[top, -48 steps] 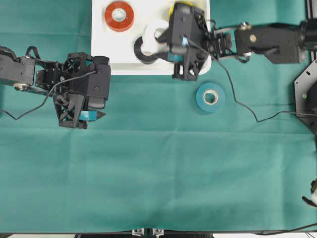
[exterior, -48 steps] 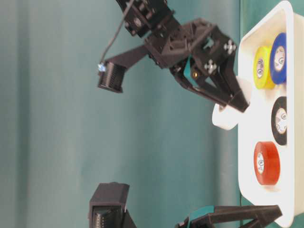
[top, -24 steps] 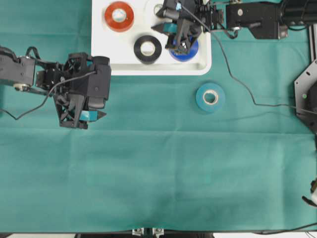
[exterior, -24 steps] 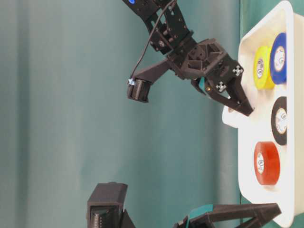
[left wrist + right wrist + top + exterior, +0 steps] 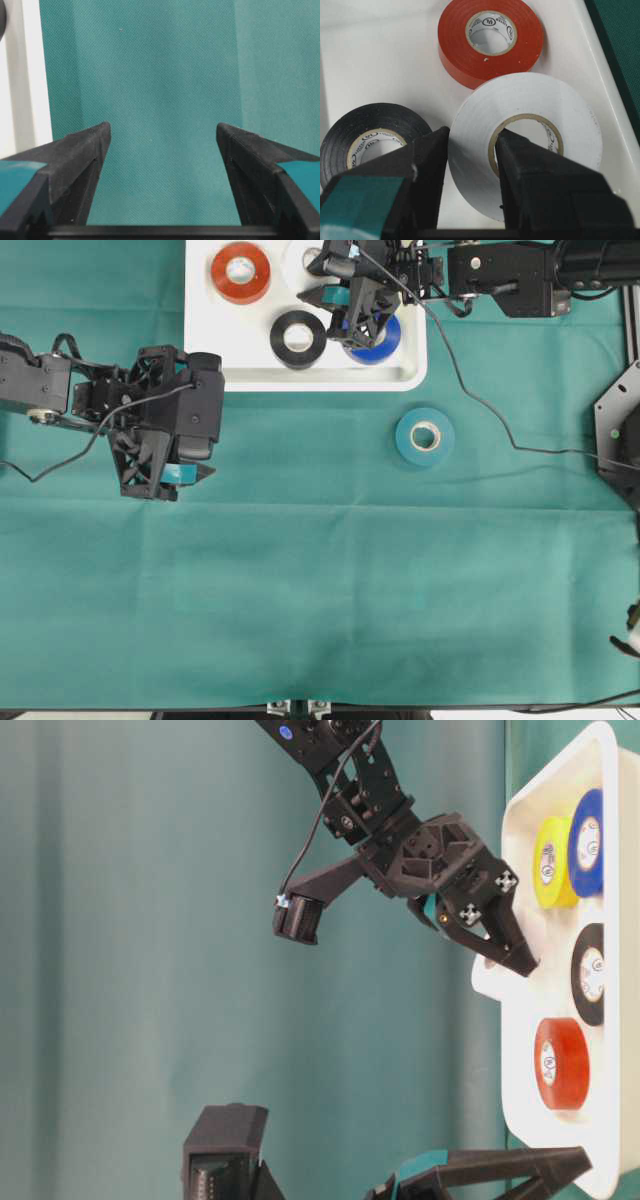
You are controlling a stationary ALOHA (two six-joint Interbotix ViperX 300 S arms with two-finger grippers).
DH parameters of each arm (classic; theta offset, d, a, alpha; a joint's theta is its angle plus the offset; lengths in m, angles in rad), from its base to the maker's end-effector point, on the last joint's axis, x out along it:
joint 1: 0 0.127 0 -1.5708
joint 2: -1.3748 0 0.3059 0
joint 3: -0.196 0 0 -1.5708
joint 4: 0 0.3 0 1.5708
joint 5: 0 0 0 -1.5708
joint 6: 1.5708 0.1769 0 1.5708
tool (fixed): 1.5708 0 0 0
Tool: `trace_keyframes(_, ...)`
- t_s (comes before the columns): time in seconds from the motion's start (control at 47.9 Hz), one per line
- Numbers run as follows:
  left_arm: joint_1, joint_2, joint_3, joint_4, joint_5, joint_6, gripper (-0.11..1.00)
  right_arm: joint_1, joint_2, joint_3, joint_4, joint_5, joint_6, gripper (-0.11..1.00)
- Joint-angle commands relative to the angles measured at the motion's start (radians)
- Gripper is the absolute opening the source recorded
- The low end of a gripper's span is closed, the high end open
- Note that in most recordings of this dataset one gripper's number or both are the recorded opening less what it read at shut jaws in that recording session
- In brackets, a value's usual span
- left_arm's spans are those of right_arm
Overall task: Put the tape alternately from left to right into the white case.
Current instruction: 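Lower the white roll between red and yellow rolls and release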
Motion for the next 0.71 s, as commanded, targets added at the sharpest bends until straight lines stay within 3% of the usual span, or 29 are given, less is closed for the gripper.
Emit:
trace_keyframes(0.0,-0.003,-0.014,-0.015,-0.003,-0.005,-0.002,0.88,-0.003,-0.017,-0.025,-0.006,-0.012,0.0,0.33)
trace_keyframes(0.229,-0.003,-0.014,-0.015,-0.003,-0.005,-0.002,0.88,-0.003,-0.017,-0.032,-0.011,-0.006,0.0,0.34)
trace_keyframes(0.396,-0.003,-0.014,-0.015,-0.003,-0.014,-0.002,0.88,-0.003,-0.025,-0.034,-0.011,0.0,0.0,0.79)
trace_keyframes(0.459,-0.003,-0.012,-0.015,-0.002,-0.023,-0.002,0.88,-0.003,-0.034,-0.034,-0.011,-0.002,0.0,0.91)
trace_keyframes(0.563,-0.003,-0.012,-0.015,-0.003,-0.029,-0.002,0.88,-0.003,-0.044,-0.028,-0.011,0.0,0.0,0.83)
trace_keyframes(0.688,-0.005,-0.012,-0.015,-0.003,-0.029,-0.002,0.88,-0.003,-0.058,-0.014,-0.011,-0.002,0.0,0.83)
